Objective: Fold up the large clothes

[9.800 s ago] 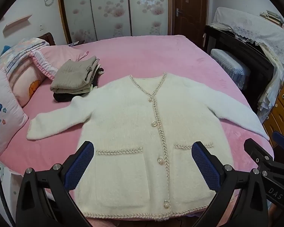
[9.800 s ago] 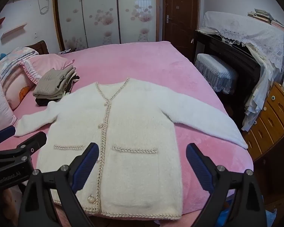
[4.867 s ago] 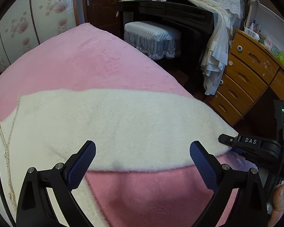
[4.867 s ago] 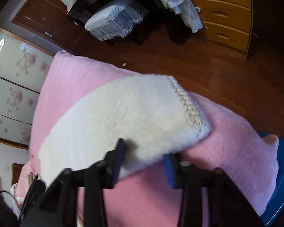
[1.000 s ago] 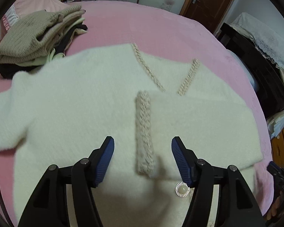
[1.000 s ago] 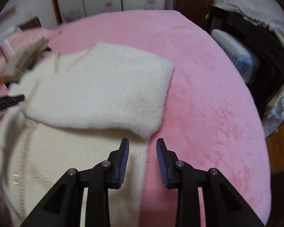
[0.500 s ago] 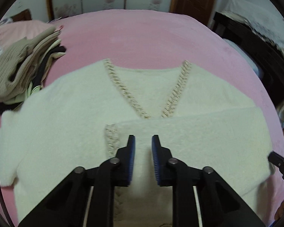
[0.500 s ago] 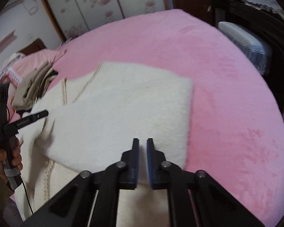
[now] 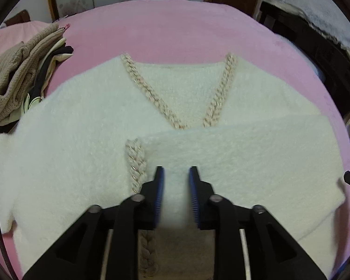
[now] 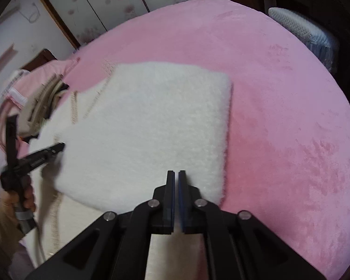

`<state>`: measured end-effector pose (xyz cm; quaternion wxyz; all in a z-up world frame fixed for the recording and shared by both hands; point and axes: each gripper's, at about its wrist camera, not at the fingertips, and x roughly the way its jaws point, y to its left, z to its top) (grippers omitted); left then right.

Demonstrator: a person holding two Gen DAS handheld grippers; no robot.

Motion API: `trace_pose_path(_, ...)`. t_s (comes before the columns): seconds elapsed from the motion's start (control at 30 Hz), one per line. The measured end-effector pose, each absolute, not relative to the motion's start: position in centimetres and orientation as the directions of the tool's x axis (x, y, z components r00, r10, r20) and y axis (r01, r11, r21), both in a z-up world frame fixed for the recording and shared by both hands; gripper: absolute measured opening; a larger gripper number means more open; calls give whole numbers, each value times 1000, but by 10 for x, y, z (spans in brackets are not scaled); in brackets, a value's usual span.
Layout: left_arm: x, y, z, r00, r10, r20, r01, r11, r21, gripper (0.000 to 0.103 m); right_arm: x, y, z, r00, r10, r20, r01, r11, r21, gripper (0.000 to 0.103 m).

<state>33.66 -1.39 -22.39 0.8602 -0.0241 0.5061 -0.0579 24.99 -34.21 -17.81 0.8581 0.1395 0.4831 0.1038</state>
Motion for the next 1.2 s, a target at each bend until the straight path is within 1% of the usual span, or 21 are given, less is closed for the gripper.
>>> trace_pose_path(0.03,339,-10,-218,500,-133,-856,58,991,-120,39,253,-342,-172,528,311,-790,-49,940,337,5)
trace_pose_path(0.1,345,-3,-210,532,-146,-834,28,987,-155,48,265,-336,-160,555,274,-785,-54,954,295,5)
trace_pose_path(0.2,358,0,-205,548,-131,-826,-12,986,-164,48,290,-323,-157,566,219,-795,-52,972,231,5)
trace_pose_path(0.27,364,-3,-209,550,-107,-828,-22,990,-143,48,314,-310,-162,567,186,-803,-42,980,197,5)
trace_pose_path(0.43,378,-10,-230,519,-63,-852,-16,996,-83,48,354,-307,-195,509,75,-858,20,995,99,5)
trace_pose_path(0.47,379,-9,-233,521,-58,-852,-13,997,-75,48,357,-311,-201,499,67,-864,32,995,97,2)
trace_pose_path(0.5,380,-9,-235,522,-55,-851,-10,997,-71,48,359,-317,-206,497,69,-865,47,993,105,0)
trace_pose_path(0.7,382,-4,-238,513,-79,-855,2,996,-91,48,355,-340,-208,504,131,-854,86,976,200,0)
trace_pose_path(0.77,383,-4,-235,511,-72,-857,4,997,-82,49,353,-337,-205,500,127,-856,80,978,191,0)
trace_pose_path(0.8,383,-4,-234,509,-64,-859,3,997,-72,50,352,-335,-201,498,123,-858,75,980,184,3)
trace_pose_path(0.9,377,-5,-223,507,-51,-861,-10,998,-65,59,340,-327,-190,493,135,-859,60,980,189,3)
trace_pose_path(0.97,371,-3,-214,516,-65,-854,-12,997,-83,61,328,-322,-181,501,164,-850,40,976,212,3)
trace_pose_path(1.13,345,1,-178,554,-93,-827,10,994,-104,77,303,-304,-157,500,227,-836,-7,966,258,4)
trace_pose_path(1.2,332,3,-163,565,-115,-817,26,992,-122,78,292,-295,-147,504,244,-829,-24,963,269,6)
